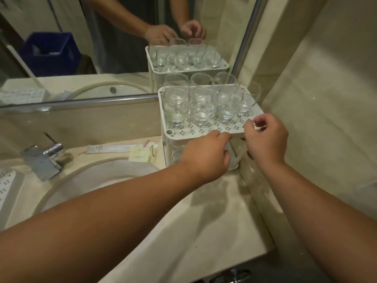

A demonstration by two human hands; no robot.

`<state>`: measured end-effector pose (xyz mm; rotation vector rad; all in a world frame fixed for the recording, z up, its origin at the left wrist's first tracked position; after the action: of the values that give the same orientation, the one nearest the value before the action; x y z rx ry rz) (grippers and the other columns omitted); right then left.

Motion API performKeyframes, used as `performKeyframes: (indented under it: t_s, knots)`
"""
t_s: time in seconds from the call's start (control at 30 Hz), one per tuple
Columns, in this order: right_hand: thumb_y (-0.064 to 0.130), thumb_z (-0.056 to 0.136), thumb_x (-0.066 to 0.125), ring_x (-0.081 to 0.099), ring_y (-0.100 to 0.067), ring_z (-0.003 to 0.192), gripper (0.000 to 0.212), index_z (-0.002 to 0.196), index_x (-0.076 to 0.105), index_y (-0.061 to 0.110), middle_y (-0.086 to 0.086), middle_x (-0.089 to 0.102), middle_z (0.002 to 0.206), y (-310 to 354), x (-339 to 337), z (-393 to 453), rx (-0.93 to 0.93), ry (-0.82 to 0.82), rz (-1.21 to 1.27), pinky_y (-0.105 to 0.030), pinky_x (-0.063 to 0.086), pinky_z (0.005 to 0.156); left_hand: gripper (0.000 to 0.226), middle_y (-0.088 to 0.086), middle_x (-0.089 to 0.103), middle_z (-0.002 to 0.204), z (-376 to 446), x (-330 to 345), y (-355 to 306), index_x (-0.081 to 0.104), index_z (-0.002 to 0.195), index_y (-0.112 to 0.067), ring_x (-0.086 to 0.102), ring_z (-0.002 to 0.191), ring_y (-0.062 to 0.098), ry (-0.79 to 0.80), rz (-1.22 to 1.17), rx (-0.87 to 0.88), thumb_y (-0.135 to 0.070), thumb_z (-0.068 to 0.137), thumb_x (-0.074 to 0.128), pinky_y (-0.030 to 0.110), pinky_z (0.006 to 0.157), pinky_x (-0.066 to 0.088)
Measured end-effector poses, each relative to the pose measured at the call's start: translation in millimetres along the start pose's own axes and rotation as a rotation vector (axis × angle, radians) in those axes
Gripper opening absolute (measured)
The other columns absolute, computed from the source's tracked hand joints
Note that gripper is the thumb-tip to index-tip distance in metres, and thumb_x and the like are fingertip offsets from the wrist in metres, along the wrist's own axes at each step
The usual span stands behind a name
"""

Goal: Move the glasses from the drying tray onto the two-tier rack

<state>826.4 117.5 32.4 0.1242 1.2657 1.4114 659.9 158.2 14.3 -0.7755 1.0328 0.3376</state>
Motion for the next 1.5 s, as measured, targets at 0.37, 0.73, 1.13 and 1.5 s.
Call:
performKeyframes:
  t_s: [0.37,0.73,1.13,1.5]
  knots:
    - [0.025,0.073,0.081,0.046,-0.023,0.126,0.082,0.142,0.037,0.026,-0.005,0.046,0.142,11,43,90,-0.117,0.303,-0.126,-0.025,0.034,0.091,0.042,-0.002,0.058,0.127,59,-38,-18,0.054,0.133,-0.025,0.059,0.108,0.022,-0.142,-0.044,0.034,-0.030,0.091,0.054,0.035,0.071,0.050]
    - [0.027,0.069,0.088,0.043,-0.021,0.134,0.107,0.151,0.020,0.040,0.001,0.039,0.153,-15,76,121,0.043,0.560,-0.010,-0.034,0.045,0.095,0.045,-0.004,0.053,0.133,69,-19,4,0.052,0.136,-0.027,0.057,0.114,0.018,-0.111,-0.106,-0.083,-0.032,0.092,0.053,0.033,0.076,0.049]
    - [0.023,0.062,0.092,0.055,-0.012,0.118,0.094,0.142,0.043,0.023,0.003,0.055,0.134,-11,75,129,0.063,0.525,0.050,-0.027,0.047,0.088,0.045,-0.004,0.050,0.135,71,-19,4,0.050,0.138,-0.028,0.059,0.108,0.018,-0.085,-0.109,-0.136,-0.032,0.093,0.053,0.035,0.073,0.050]
    - [0.031,0.059,0.093,0.057,-0.009,0.107,0.091,0.135,0.044,0.031,0.012,0.057,0.118,9,16,104,0.049,0.240,0.116,-0.031,0.048,0.091,0.045,-0.001,0.052,0.135,52,-25,-7,0.052,0.138,-0.024,0.057,0.113,0.017,-0.117,-0.279,-0.083,-0.020,0.093,0.057,0.032,0.089,0.049]
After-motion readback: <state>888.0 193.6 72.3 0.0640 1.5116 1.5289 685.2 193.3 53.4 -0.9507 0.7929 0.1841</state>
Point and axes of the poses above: each hand's wrist, its own z-axis towards the middle knuckle, its own x-axis out of the palm, y = z × x, the point moved 9 cm from there along z, towards the middle knuckle
